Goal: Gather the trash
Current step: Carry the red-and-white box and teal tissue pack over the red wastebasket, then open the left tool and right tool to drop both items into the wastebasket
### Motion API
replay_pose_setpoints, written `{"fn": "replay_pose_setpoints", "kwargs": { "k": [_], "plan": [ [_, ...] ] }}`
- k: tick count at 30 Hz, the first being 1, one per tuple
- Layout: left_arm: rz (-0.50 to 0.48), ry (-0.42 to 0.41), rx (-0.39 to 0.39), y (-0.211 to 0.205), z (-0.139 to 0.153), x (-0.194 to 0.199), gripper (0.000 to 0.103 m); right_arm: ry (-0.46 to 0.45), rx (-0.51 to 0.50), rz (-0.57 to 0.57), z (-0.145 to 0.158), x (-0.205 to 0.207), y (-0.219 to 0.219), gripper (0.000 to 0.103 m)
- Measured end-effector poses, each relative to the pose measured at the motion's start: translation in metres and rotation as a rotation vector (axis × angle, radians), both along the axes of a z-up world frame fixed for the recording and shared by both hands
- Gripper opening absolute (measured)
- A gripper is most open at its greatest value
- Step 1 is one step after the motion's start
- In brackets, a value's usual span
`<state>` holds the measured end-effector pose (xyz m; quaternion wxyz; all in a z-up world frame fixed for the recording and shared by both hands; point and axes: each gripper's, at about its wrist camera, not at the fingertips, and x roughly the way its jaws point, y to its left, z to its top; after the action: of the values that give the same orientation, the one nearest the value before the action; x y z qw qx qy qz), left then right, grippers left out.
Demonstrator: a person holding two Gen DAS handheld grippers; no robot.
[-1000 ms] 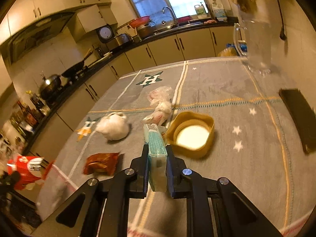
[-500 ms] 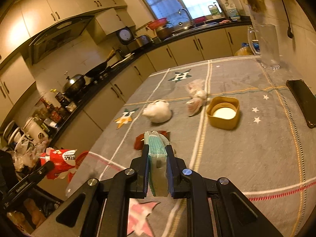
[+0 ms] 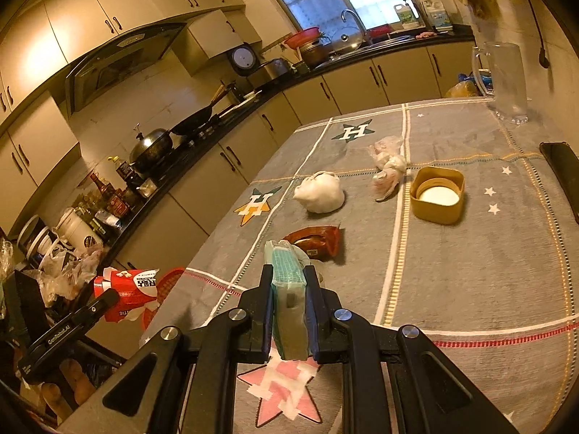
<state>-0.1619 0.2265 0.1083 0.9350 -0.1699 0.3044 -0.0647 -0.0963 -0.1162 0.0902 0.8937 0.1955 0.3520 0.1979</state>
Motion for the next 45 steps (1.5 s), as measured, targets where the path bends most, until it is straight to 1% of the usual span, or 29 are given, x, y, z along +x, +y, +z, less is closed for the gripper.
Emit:
{"fn": "replay_pose_setpoints", "kwargs": {
  "k": [10, 15, 22, 28, 37, 41, 45],
  "plan": [
    [0.052, 0.028, -0.031, 0.028, -0.014, 0.005, 0.005, 0.028, -0.026, 0.054, -0.003, 0.011, 0.025, 0.017],
    [0.094, 0.038, -0.062, 0.050, -0.022, 0.006, 0.005, 0.030, -0.058, 0.095, -0.002, 0.016, 0.049, 0.017],
    [0.168, 0.033, -0.093, 0.088, -0.028, -0.002, 0.005, 0.024, -0.082, 0.153, 0.006, 0.025, 0.087, 0.017],
    [0.241, 0.037, -0.129, 0.128, -0.040, -0.012, 0.005, 0.029, -0.094, 0.219, 0.008, 0.034, 0.131, 0.017],
    [0.332, 0.057, -0.172, 0.186, -0.064, -0.024, 0.005, 0.043, -0.138, 0.351, 0.003, 0.049, 0.221, 0.017],
    [0.361, 0.067, -0.162, 0.208, -0.069, -0.022, 0.005, 0.053, -0.147, 0.410, -0.003, 0.059, 0.264, 0.017],
    [0.357, 0.085, -0.134, 0.221, -0.075, -0.011, 0.005, 0.074, -0.155, 0.462, -0.015, 0.073, 0.311, 0.017]
  ]
}}
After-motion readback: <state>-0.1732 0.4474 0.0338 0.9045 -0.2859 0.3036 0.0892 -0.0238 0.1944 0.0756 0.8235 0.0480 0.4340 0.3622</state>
